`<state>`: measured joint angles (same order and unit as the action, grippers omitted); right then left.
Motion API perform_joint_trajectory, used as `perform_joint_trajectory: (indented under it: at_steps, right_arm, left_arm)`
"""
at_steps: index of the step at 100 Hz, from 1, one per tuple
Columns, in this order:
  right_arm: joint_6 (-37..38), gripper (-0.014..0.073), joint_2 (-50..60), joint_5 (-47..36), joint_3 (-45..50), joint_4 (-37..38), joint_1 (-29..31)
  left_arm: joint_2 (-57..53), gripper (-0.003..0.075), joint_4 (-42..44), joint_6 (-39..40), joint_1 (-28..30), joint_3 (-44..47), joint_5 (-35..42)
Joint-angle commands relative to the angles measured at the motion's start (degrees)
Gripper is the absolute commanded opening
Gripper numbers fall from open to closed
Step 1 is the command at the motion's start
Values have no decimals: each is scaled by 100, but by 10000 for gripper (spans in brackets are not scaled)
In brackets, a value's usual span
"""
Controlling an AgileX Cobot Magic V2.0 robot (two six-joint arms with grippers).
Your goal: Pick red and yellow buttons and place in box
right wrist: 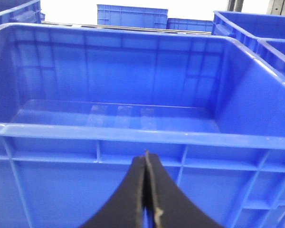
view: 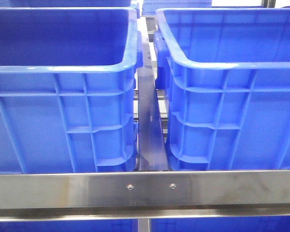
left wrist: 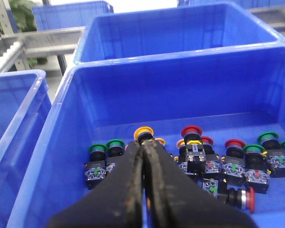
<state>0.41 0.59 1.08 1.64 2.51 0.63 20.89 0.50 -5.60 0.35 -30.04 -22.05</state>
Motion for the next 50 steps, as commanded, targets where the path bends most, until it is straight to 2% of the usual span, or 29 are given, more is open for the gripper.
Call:
perform_joint_trajectory:
  at_steps: [1, 12, 21, 31, 43, 50]
  right_arm:
    - [18, -63, 136, -441, -94, 44, 43]
    - [18, -63, 136, -441, -94, 44, 43]
    - [18, -63, 136, -441, -94, 44, 43]
    - [18, -63, 136, -441, -94, 44, 43]
    - [18, -63, 136, -441, -94, 44, 43]
    - [18, -63, 136, -441, -94, 44, 43]
  left_arm:
    - [578, -19, -50, 65, 21, -546, 366]
    - [1311, -11, -50, 65, 21, -947, 366]
    - [1902, 59, -50, 65, 21, -1263, 366]
    - [2500, 222, -50, 65, 21, -1602, 366]
    - [3143, 475, -50, 65, 21, -1962, 403]
    - [3535, 547, -50, 65, 21, -2175, 390]
